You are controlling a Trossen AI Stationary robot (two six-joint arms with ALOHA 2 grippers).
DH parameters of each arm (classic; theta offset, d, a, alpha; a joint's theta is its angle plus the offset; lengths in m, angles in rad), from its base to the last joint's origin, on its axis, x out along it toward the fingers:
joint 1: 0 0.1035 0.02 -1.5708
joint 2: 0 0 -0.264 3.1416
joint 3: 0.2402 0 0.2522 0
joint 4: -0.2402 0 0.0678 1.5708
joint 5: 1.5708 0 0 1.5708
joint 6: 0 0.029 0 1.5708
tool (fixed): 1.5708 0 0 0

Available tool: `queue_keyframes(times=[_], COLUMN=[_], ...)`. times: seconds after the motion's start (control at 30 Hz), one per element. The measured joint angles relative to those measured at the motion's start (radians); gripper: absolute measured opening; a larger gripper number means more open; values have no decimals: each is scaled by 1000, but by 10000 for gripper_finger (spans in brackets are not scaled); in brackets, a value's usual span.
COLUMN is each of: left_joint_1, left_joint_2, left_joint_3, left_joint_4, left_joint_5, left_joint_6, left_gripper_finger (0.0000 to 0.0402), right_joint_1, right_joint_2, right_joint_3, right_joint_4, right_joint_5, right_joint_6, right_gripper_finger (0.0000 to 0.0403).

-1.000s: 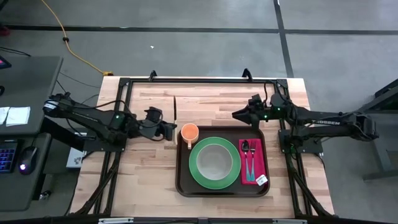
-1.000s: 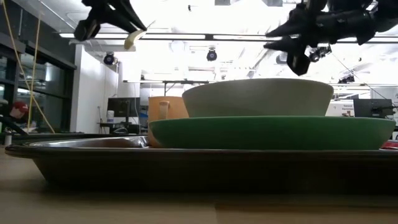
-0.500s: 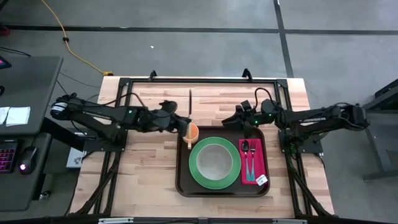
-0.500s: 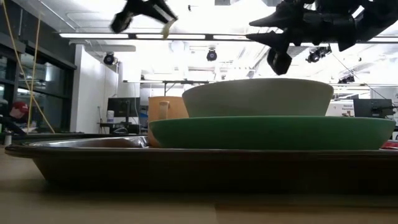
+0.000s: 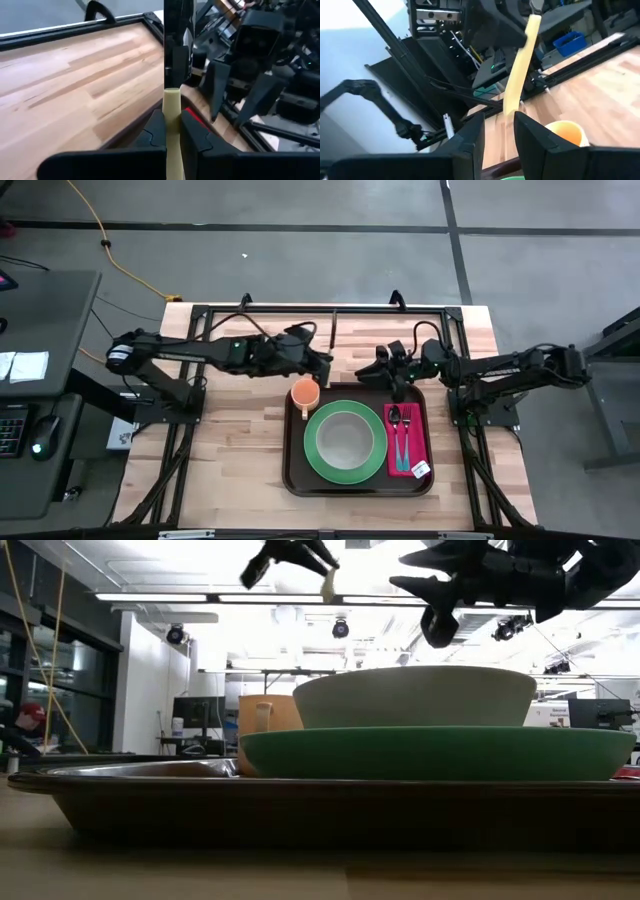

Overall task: Set up tray
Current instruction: Put the yellow knife to the right of the blue fork on the red napkin

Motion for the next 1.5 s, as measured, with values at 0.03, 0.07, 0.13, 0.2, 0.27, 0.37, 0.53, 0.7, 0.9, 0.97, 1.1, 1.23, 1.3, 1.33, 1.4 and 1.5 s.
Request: queue_keyframes(times=[0.03, 0.07, 0.13, 0.2, 0.27, 0.37, 0.53, 0.7, 0.9, 0.97, 1.1, 1.23, 1.3, 1.33, 1.4, 1.5], left_joint_1=[6, 8, 14, 15, 19, 22, 24, 24, 24, 23, 23, 23, 23, 23, 23, 23], left_joint_2=[12, 24, 50, 73, 92, 117, 145, 145, 147, 161, 182, 194, 197, 199, 200, 200], left_joint_3=[14, 25, 50, 72, 90, 115, 135, 135, 135, 135, 136, 132, 134, 134, 134, 134], left_joint_4=[4, -1, -2, -4, -1, 1, 23, 43, 58, 94, 155, 160, 164, 162, 163, 169], left_joint_5=[9, 14, 19, 20, 22, 19, -6, -27, -40, -42, -19, -2, -1, -1, -2, -4], left_joint_6=[5, 8, 15, 20, 20, 20, 28, 35, 49, 55, 69, 68, 62, 62, 61, 58], left_gripper_finger=[46, 46, 46, 46, 46, 46, 46, 46, 46, 46, 46, 47, 46, 47, 47, 47], right_joint_1=[0, -1, -2, -6, -12, -20, -23, -23, -17, -13, -14, -14, -14, -14, -14, -14], right_joint_2=[0, 0, 0, 0, 0, 0, 0, 0, 0, 0, 0, 0, 0, 0, 0, 0], right_joint_3=[0, 0, 0, 0, 0, 0, 0, 0, 0, 0, 0, 0, 0, 0, 0, 10], right_joint_4=[1, 1, 3, 2, 2, 2, 2, -16, -1, 2, 1, 7, 5, 2, 2, -9], right_joint_5=[8, 21, 52, 59, 50, 45, 15, -6, 45, 84, 124, 126, 126, 126, 132, 134], right_joint_6=[-12, -19, -20, -21, -22, -22, -41, -32, -30, -32, -32, -30, -30, -30, -30, -30], right_gripper_finger=[83, 83, 83, 83, 83, 83, 86, 121, 180, 195, 215, 226, 227, 227, 226, 225])
